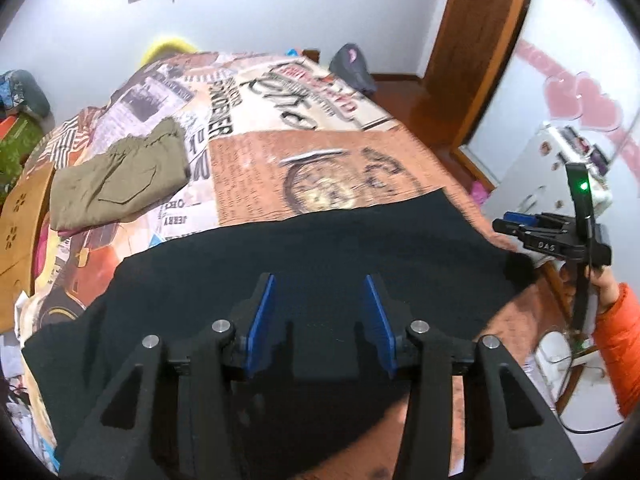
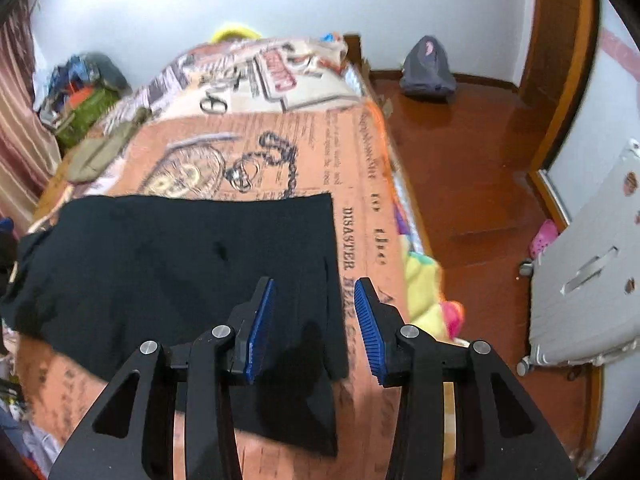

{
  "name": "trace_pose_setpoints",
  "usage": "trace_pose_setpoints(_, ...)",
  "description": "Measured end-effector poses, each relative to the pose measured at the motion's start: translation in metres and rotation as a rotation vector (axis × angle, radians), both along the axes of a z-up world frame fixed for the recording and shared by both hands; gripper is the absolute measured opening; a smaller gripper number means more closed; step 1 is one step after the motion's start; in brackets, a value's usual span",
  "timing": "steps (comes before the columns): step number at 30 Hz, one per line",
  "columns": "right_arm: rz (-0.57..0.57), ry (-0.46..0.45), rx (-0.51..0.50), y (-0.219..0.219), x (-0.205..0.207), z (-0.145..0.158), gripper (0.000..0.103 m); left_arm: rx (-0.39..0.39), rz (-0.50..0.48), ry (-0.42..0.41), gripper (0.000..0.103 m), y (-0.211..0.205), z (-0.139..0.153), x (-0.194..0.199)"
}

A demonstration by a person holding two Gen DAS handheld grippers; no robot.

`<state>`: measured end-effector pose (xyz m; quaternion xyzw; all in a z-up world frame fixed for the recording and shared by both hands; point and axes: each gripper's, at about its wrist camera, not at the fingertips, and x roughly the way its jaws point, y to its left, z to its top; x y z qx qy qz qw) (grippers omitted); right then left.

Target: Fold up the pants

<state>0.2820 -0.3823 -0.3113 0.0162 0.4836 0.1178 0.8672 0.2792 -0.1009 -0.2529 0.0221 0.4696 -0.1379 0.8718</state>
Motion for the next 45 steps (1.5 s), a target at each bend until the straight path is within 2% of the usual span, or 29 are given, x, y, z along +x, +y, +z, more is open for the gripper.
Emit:
trace_pose_setpoints(4, 0.017, 0.060, -0.023, 0.007, 0.021, -0.022, 0.038, 0.040, 0.028, 0.065, 0.045, 0.010, -0.035, 0.026)
trace_pose_setpoints(8, 0.026, 0.092, -0.015, 0.009, 0.031, -0.037, 0.038, 0.026, 0.058, 0.140, 0.045, 0.024, -0.070, 0.040)
trace_pose_setpoints(10, 0.026, 0.098, -0.018, 0.009, 0.032, -0.041, 0.037, 0.014, 0.059, 0.138, 0.046, 0.027, -0.077, 0.041)
trace_pose_setpoints(13, 0.030, 0.105, -0.008, 0.008, 0.032, -0.045, 0.035, 0.021, 0.048, 0.119, 0.050, 0.025, -0.079, 0.040)
trace_pose_setpoints(19, 0.053, 0.070, -0.049, 0.020, 0.026, -0.039, 0.013, 0.020, 0.048, 0.107, 0.051, 0.024, -0.079, 0.037)
trace_pose_setpoints(24, 0.034, -0.028, -0.105, 0.022, 0.018, -0.016, 0.009, 0.025, 0.046, 0.101, 0.052, 0.025, -0.080, 0.037)
trace_pose_setpoints(31, -0.006, -0.195, -0.052, 0.009, 0.020, 0.040, 0.007, 0.023, 0.055, 0.102, 0.052, 0.025, -0.080, 0.037)
trace_pose_setpoints(34, -0.003, -0.225, -0.075, 0.017, 0.034, 0.047, 0.007, 0.027, 0.059, 0.106, 0.052, 0.025, -0.078, 0.037)
trace_pose_setpoints(36, 0.000, -0.220, -0.096, 0.021, 0.045, 0.042, 0.007, 0.025, 0.060, 0.110, 0.052, 0.025, -0.078, 0.037)
trace_pose_setpoints(40, -0.012, -0.139, -0.123, 0.024, 0.071, 0.013, 0.007, 0.016, 0.070, 0.119, 0.052, 0.027, -0.075, 0.037)
trace_pose_setpoints(45, -0.015, -0.048, -0.131, 0.028, 0.079, -0.024, 0.007, 0.025, 0.044, 0.093, 0.052, 0.030, -0.058, 0.045)
